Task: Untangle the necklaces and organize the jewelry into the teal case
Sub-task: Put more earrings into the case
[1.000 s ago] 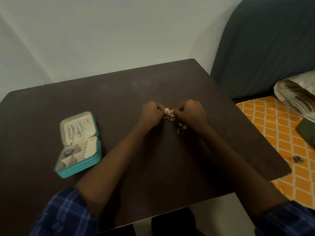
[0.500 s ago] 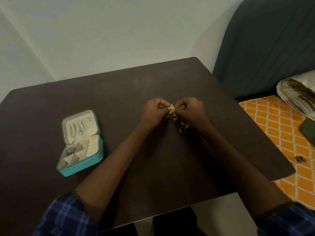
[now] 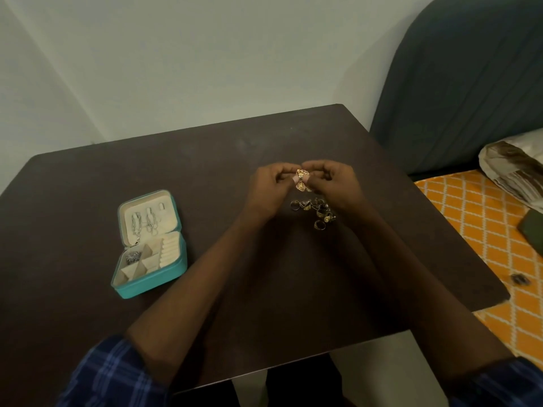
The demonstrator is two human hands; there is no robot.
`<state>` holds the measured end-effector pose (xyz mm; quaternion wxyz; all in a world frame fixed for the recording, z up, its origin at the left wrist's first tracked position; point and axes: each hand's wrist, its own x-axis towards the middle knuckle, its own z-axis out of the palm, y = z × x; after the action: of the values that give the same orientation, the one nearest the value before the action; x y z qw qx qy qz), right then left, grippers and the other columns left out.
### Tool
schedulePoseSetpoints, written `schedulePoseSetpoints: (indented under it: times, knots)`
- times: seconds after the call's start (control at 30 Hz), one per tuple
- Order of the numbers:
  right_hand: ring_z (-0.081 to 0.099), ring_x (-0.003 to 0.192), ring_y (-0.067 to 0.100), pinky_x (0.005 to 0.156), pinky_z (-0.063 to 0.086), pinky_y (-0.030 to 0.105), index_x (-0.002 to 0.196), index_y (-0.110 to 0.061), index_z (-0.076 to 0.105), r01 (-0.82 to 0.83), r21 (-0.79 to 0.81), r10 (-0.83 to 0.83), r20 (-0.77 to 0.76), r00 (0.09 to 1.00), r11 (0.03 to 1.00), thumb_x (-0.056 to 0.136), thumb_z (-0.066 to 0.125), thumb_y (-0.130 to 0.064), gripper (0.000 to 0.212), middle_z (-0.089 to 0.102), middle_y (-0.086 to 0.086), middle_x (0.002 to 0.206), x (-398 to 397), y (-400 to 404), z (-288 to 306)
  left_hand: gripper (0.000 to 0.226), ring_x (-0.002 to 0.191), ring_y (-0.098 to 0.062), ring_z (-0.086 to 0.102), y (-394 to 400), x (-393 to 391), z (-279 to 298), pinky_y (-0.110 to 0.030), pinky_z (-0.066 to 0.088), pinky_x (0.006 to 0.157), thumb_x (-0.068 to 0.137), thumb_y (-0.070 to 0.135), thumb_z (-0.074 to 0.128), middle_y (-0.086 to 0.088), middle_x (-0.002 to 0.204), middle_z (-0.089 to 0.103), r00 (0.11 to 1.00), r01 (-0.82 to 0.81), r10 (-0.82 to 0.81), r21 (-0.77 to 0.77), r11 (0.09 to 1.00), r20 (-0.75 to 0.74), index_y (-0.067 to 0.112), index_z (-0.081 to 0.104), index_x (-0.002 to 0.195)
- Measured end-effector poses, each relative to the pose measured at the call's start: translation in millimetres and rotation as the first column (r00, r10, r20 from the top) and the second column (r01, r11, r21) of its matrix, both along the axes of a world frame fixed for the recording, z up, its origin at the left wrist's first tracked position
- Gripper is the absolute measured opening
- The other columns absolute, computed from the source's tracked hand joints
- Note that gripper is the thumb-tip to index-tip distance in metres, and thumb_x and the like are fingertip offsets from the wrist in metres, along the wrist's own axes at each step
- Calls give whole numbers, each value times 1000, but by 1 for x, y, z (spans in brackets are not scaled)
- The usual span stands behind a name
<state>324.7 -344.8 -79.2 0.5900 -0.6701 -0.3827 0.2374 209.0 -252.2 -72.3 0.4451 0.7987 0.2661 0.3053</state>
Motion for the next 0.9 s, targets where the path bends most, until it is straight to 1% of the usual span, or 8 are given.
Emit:
schedulePoseSetpoints:
  times: [0.07,0.13,0.27,0.37,0.53,0.67,0.77,0.9]
  knots:
    - [60,67,2,63,49,14,117,1,60,-31,38,31,2,1000,999,86,60,1,30,63,2,78,-7,-1,8,22,81,-4,65,-1,-5,9,-9,49,72,86,5,61,-5,94,72,1000,8,-9,36,999,30,7,69,107]
    - [61,67,1,64,49,15,114,-4,63,-65,80,63,19,998,995,87,58,1,28,64,3,77,-16,-3,16,24,78,-6,66,-2,-10,16,-13,50,71,86,5,61,-7,90,72,998,-8,7,24,1000,68,6,67,109]
    - [63,73,11,65,51,19,110,-5,65,-96,131,89,54,995,987,88,61,-4,23,67,8,80,-32,-5,35,23,58,3,60,-3,-26,32,-11,45,59,85,2,63,-3,69,65,987,-35,46,-71,997,153,-1,60,108]
    - [65,69,4,63,51,16,101,-2,66,-131,145,114,119,986,981,85,64,-3,17,69,4,78,-45,-4,52,19,51,7,56,-3,-44,44,-6,39,53,85,0,62,1,65,59,983,-42,53,-64,997,177,-6,60,103]
    - [68,74,19,73,55,32,91,-10,68,-171,129,139,226,964,977,81,68,-3,13,71,15,81,-67,-1,78,12,63,4,59,-6,-81,63,-11,45,58,86,5,64,0,76,65,977,-25,35,-47,999,212,-1,65,97]
    - [63,73,42,65,49,42,92,-14,68,-222,91,179,344,922,971,82,69,-14,10,68,24,78,-84,2,99,14,83,-12,63,-11,-113,76,-29,53,69,87,11,64,-2,90,69,975,32,-20,-51,998,220,10,66,101]
    - [64,70,29,65,50,41,92,-13,69,-246,89,189,416,889,965,83,68,-13,9,71,16,78,-101,4,114,17,85,-14,63,-9,-133,86,-30,53,71,86,8,65,-7,92,68,965,17,6,-86,996,261,9,64,102]
    - [64,79,35,66,52,40,92,-13,69,-305,75,239,457,857,949,83,69,-14,9,70,17,83,-124,8,127,12,81,-15,62,-9,-159,97,-27,49,68,86,8,65,-8,88,70,952,-5,24,-62,998,304,8,69,97]
